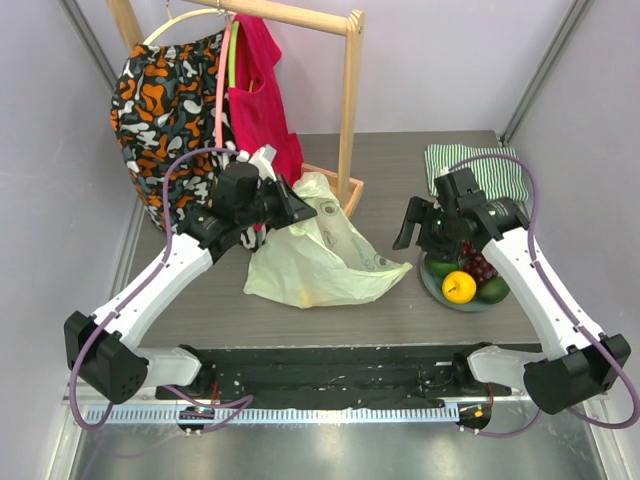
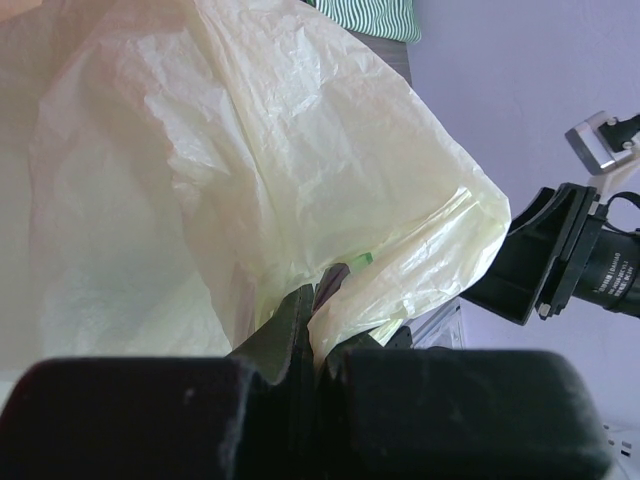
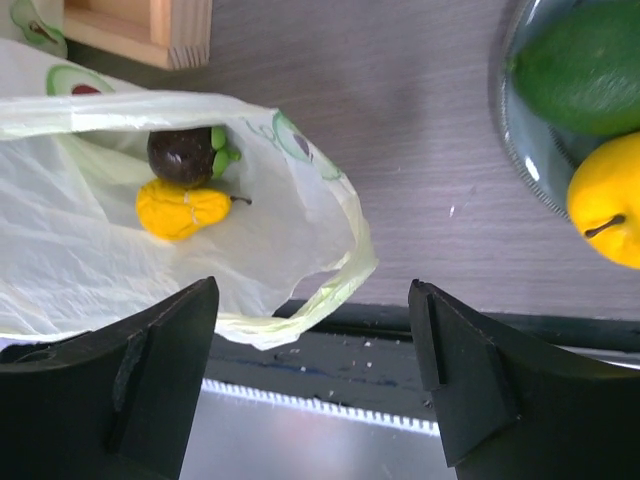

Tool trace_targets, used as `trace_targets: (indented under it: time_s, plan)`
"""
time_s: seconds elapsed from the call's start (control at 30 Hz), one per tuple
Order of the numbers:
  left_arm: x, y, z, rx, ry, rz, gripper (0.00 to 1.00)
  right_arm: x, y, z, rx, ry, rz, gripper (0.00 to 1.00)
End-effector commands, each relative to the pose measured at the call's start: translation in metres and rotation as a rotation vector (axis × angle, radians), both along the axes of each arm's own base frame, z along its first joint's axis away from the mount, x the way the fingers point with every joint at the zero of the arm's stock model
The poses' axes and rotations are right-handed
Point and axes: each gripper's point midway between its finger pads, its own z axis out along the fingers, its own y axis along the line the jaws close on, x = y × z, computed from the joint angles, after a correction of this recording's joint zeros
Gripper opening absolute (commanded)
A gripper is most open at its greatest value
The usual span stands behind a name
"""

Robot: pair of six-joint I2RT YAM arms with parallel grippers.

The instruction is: Place the fruits into the plastic bag

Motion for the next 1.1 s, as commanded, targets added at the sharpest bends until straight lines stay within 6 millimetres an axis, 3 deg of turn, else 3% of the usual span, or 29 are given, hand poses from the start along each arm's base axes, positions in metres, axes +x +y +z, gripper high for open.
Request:
trace_targets:
  time_s: [0.0,0.23,0.33,0.43,0.47,0.5,0.6,0.67,0.73,0.77,0.87,0.93,1.07]
  plan:
    - [0.004,0.001,0.029,-0.035,-0.078,0.009,0.00,-0.021,0.014,-0.013,0.115,0.126,0.018,0.84]
    - [0.005,0.000,0.029,-0.036,-0.077,0.008,0.00,-0.025,0.022,-0.034,0.141,0.217,0.056,0.82]
    - [0.006,0.000,0.029,-0.037,-0.075,0.008,0.00,-0.025,0.026,-0.042,0.148,0.237,0.073,0.75]
    - [0.006,0.000,0.030,-0.037,-0.077,0.011,0.00,-0.019,0.028,-0.041,0.152,0.216,0.088,0.59]
    - [0.006,0.000,0.031,-0.039,-0.078,0.008,0.00,-0.016,0.028,-0.036,0.154,0.194,0.090,0.44]
    - [0.006,0.000,0.031,-0.038,-0.081,0.007,0.00,-0.013,0.028,-0.031,0.155,0.171,0.092,0.37]
    - [0.004,-0.001,0.036,-0.043,-0.098,-0.001,0.00,0.003,0.029,-0.002,0.170,0.038,0.089,0.13]
    - [0.005,0.000,0.042,-0.051,-0.125,-0.004,0.00,0.016,0.032,0.038,0.210,-0.125,0.095,0.01]
    - [0.004,0.001,0.052,-0.059,-0.154,-0.001,0.00,0.029,0.033,0.073,0.242,-0.279,0.089,0.01]
    - [0.004,0.001,0.059,-0.066,-0.166,-0.004,0.00,0.029,0.032,0.100,0.265,-0.374,0.092,0.01]
    - [0.002,0.002,0.083,-0.099,-0.204,0.001,0.00,0.034,0.035,0.150,0.312,-0.557,0.121,0.01]
    - [0.000,0.005,0.097,-0.120,-0.230,0.017,0.00,0.032,0.038,0.176,0.346,-0.647,0.152,0.01]
    - [-0.005,0.012,0.121,-0.156,-0.275,0.044,0.00,0.029,0.045,0.194,0.393,-0.710,0.196,0.01]
